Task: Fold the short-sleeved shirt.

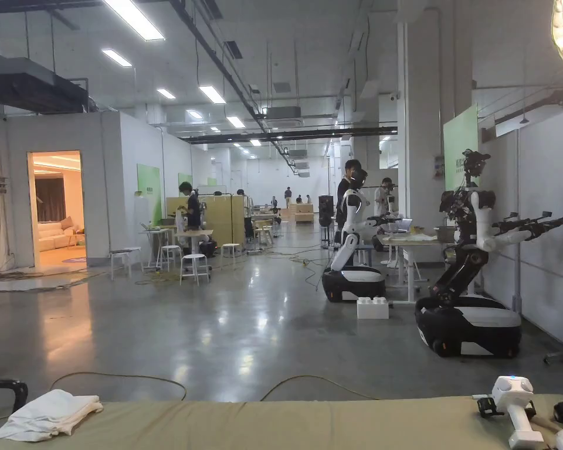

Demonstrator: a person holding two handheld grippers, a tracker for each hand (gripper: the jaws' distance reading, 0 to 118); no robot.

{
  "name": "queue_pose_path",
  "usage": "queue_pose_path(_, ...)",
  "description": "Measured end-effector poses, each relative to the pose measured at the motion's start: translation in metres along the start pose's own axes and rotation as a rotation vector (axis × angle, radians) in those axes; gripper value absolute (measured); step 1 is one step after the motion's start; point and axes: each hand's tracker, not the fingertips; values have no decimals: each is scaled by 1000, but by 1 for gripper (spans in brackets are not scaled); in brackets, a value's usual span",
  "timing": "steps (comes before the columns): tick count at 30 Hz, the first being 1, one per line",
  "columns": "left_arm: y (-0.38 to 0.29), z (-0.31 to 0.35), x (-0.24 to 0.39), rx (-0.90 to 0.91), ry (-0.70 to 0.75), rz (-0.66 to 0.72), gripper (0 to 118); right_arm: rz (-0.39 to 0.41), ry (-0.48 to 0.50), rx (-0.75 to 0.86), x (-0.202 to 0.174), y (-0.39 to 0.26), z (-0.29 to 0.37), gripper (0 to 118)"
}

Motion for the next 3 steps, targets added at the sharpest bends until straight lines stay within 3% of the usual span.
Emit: queue_pose_path(3,0,-1,1,-5,-2,-1,110,-20,22,-7,3,1,0,118)
